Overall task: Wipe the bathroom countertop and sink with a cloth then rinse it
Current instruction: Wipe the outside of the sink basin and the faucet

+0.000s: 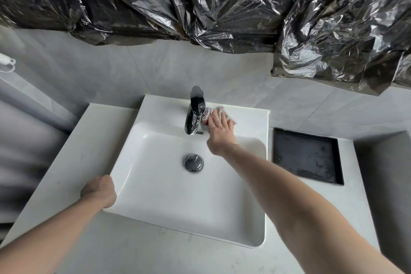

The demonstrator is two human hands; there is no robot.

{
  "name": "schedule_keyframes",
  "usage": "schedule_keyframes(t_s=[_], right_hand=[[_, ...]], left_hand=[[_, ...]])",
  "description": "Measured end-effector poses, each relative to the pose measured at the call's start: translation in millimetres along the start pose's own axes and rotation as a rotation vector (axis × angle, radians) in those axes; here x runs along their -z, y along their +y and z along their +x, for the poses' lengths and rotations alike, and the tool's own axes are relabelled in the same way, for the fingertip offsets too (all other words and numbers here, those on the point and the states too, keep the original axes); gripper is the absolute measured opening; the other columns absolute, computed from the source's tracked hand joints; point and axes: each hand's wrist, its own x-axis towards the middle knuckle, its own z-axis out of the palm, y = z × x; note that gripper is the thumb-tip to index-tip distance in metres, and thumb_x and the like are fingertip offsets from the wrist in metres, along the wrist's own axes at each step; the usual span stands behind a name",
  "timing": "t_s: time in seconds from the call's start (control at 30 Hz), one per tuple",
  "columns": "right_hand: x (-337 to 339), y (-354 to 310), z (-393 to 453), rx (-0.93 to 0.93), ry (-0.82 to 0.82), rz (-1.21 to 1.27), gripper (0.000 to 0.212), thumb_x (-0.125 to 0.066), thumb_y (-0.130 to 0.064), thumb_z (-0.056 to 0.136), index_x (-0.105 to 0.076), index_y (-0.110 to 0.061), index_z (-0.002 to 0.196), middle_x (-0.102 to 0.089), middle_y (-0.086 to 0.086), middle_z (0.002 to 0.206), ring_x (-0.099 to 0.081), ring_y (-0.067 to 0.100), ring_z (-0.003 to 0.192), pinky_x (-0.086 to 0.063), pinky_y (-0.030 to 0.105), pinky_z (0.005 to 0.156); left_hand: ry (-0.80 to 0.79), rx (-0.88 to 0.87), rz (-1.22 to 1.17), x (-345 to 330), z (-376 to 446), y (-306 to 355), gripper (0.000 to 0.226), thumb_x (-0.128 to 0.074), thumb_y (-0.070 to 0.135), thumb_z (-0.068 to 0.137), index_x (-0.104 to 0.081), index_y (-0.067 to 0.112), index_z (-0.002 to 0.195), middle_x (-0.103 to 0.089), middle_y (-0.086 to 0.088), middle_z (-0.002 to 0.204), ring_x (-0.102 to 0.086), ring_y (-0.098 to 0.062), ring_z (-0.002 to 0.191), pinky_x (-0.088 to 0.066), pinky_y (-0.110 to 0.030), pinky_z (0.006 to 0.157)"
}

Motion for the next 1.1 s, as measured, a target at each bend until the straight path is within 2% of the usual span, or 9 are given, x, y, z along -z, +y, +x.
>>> schedule_keyframes(t_s=[0.2, 0.33, 0.43, 0.5, 0.7, 0.77, 0.83, 0.97, 1.1], right_hand=[[6.0, 34.3, -9.6, 0.08, 0.048, -0.1, 0.085, -0.04, -0.011, 0.089, -0.002, -0.017, 0.165, 0.011, 0.005, 0.172, 0.012, 0.027, 0.159, 0.005, 0.046, 0.129], [14.7, 91.7, -29.6, -0.062, 0.147, 0.036, 0.075, -0.038, -0.008, 0.094, -0.013, -0.016, 0.165, 0.001, 0.007, 0.173, 0.007, 0.027, 0.159, 0.003, 0.044, 0.129], [9.7, 130.5, -57.6, -0.148, 0.297, 0.308, 0.06, -0.036, -0.009, 0.1, -0.034, -0.015, 0.16, -0.018, 0.007, 0.171, -0.009, 0.025, 0.159, -0.013, 0.036, 0.128], [3.3, 132.9, -81.1, -0.226, 0.335, 0.57, 0.055, -0.036, -0.012, 0.105, -0.036, -0.019, 0.159, -0.026, 0.0, 0.169, -0.019, 0.017, 0.157, -0.023, 0.033, 0.126], [-28.0, 97.1, -156.0, -0.383, 0.333, 1.161, 0.057, -0.038, -0.008, 0.107, -0.031, -0.026, 0.161, -0.033, -0.021, 0.16, -0.031, -0.009, 0.145, -0.021, 0.015, 0.12], [-46.8, 99.1, -175.6, -0.476, 0.273, 1.234, 0.042, -0.041, -0.019, 0.107, -0.051, -0.031, 0.146, -0.056, -0.019, 0.14, -0.049, 0.0, 0.13, -0.035, 0.02, 0.111], [-54.4, 104.2, -178.8, -0.546, 0.238, 1.276, 0.023, -0.045, -0.036, 0.101, -0.059, -0.031, 0.118, -0.064, -0.015, 0.114, -0.056, 0.014, 0.114, -0.043, 0.032, 0.101], [-37.7, 121.6, -145.3, -0.452, 0.158, 1.309, 0.049, -0.042, -0.041, 0.096, -0.05, -0.053, 0.143, -0.05, -0.021, 0.152, -0.047, 0.008, 0.141, -0.034, 0.036, 0.119], [-5.6, 139.6, -82.5, -0.495, 0.116, 1.299, 0.054, -0.046, -0.035, 0.092, -0.051, -0.039, 0.146, -0.054, -0.016, 0.148, -0.053, 0.013, 0.133, -0.038, 0.037, 0.118]], left_hand=[[-0.013, -0.001, 0.002, 0.8, 0.6, -0.5, 0.034, -0.052, 0.01, 0.087, -0.068, 0.011, 0.118, -0.069, -0.007, 0.121, -0.067, -0.026, 0.111, -0.054, -0.031, 0.082], [-0.028, -0.007, 0.017, 1.2, -2.3, -0.9, 0.032, -0.053, 0.01, 0.087, -0.067, 0.012, 0.116, -0.069, -0.006, 0.118, -0.067, -0.025, 0.109, -0.053, -0.03, 0.077], [-0.024, -0.01, 0.018, -1.2, -2.5, 0.5, 0.032, -0.052, 0.009, 0.085, -0.067, 0.013, 0.113, -0.068, -0.005, 0.113, -0.067, -0.025, 0.103, -0.049, -0.029, 0.07], [-0.024, -0.002, 0.018, -1.2, -2.8, 1.2, 0.031, -0.052, 0.009, 0.085, -0.066, 0.013, 0.113, -0.068, -0.005, 0.111, -0.067, -0.025, 0.101, -0.048, -0.029, 0.07], [-0.011, 0.007, 0.032, -0.9, -2.8, 4.3, 0.029, -0.054, 0.012, 0.086, -0.068, 0.013, 0.111, -0.069, -0.005, 0.111, -0.068, -0.026, 0.1, -0.048, -0.028, 0.069], [-0.004, 0.013, 0.032, -1.6, -2.6, 4.8, 0.028, -0.054, 0.012, 0.086, -0.068, 0.012, 0.11, -0.069, -0.006, 0.11, -0.067, -0.026, 0.097, -0.048, -0.029, 0.068], [0.0, 0.023, 0.033, -3.0, -1.3, 5.1, 0.028, -0.054, 0.011, 0.086, -0.069, 0.012, 0.109, -0.069, -0.006, 0.108, -0.066, -0.026, 0.092, -0.048, -0.029, 0.067], [0.009, 0.04, 0.024, -8.7, 2.4, 4.5, 0.03, -0.054, 0.011, 0.085, -0.071, 0.012, 0.109, -0.07, -0.007, 0.108, -0.067, -0.025, 0.095, -0.05, -0.029, 0.069], [0.025, 0.047, 0.005, -13.4, 2.3, 5.1, 0.026, -0.054, 0.01, 0.085, -0.07, 0.01, 0.105, -0.07, -0.008, 0.107, -0.067, -0.028, 0.095, -0.05, -0.029, 0.069]])
